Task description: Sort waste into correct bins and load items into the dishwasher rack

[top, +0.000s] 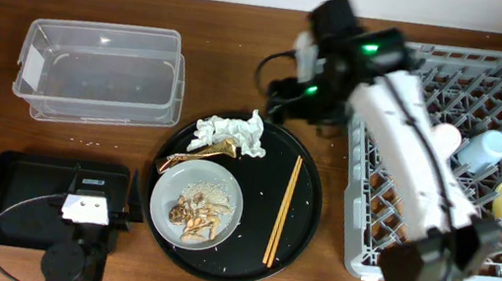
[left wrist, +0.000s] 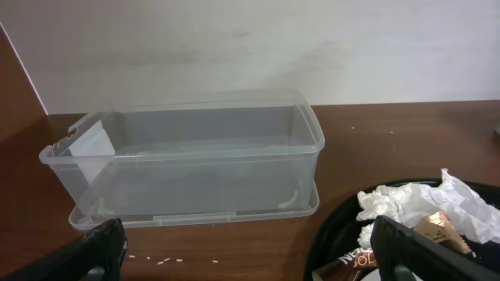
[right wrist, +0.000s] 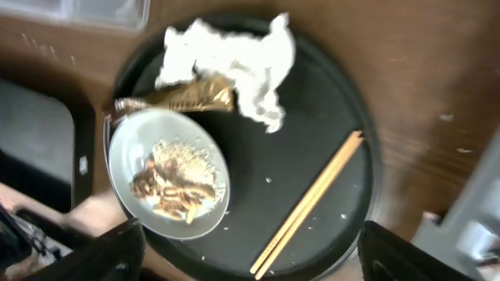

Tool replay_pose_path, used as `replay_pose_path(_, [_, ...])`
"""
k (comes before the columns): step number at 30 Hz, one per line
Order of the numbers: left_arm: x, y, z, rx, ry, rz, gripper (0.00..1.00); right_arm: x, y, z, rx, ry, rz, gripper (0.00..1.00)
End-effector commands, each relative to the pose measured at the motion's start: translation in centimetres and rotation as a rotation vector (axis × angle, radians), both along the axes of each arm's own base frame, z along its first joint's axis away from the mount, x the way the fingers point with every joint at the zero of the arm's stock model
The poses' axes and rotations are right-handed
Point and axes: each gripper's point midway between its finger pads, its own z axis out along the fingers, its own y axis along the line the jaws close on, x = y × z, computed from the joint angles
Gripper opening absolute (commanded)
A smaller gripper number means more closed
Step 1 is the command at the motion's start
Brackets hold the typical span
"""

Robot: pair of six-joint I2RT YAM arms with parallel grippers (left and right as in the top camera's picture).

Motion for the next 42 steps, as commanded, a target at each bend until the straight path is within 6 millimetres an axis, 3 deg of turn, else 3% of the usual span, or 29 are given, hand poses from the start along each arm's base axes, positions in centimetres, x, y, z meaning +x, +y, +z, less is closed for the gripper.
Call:
replay_pose_path(1, [0.0, 0.0, -0.2, 0.016, 0.001, -0.002, 0.99, -1.2, 2.7, -3.1, -0.034, 0.071, 0.075, 0.84])
replay_pose_path(8, [0.0, 0.0, -0.2, 0.016, 0.001, -0.002, 0.99, -2.0, 5.2, -7.3, -0.080, 0.145, 0.135, 0.79])
replay_pose_path(15, [0.0, 0.0, -0.2, 0.015, 0.002, -0.002, 0.99, 0.1, 4.8, -8.8, -0.139, 0.075, 0.118, 0.77])
replay_pose_path(16, [0.0, 0.0, -0.2, 0.016, 0.001, -0.002, 0.99, 0.3, 5.0, -9.0, -0.135, 0.071, 0.107, 0.80])
replay_pose_path(17, [0.0, 0.0, -0.2, 0.016, 0.001, -0.002, 0.99, 0.6, 5.2, -9.1, -0.130, 0.064, 0.096, 1.00])
replay_pose_path(23, [0.0, 0.0, -0.2, 0.016, 0.001, -0.002, 0.99, 3.5, 4.9, -9.1, -0.167, -0.055, 0.069, 0.98])
replay_pose_path(25, [0.0, 0.0, -0.2, 0.016, 0.001, -0.002, 0.99, 5.4, 3.2, -9.0, -0.253, -0.138, 0.029, 0.98])
replay_pose_path(27, [0.0, 0.0, -0.2, 0.016, 0.001, -0.002, 0.99, 8.0, 0.0, -8.4, -0.404, -0.249, -0.040, 0.98])
replay_pose_path(29, [0.0, 0.0, -0.2, 0.016, 0.001, -0.002, 0.99, 10.3, -4.6, -7.1, -0.602, -0.355, -0.132, 0.98])
replay_pose_path(30, [0.0, 0.0, -0.2, 0.016, 0.001, -0.002, 0.99, 10.8, -6.1, -6.6, -0.655, -0.375, -0.158, 0.98])
replay_pose_path(34, [0.0, 0.0, -0.2, 0.016, 0.001, -0.002, 0.99, 11.5, -12.7, -5.9, -0.744, -0.329, -0.270, 0.98])
replay_pose_path(42, [0.0, 0.0, -0.2, 0.016, 0.001, -0.002, 0.99, 11.4, -23.8, -7.0, -0.659, -0.161, -0.489, 0.99])
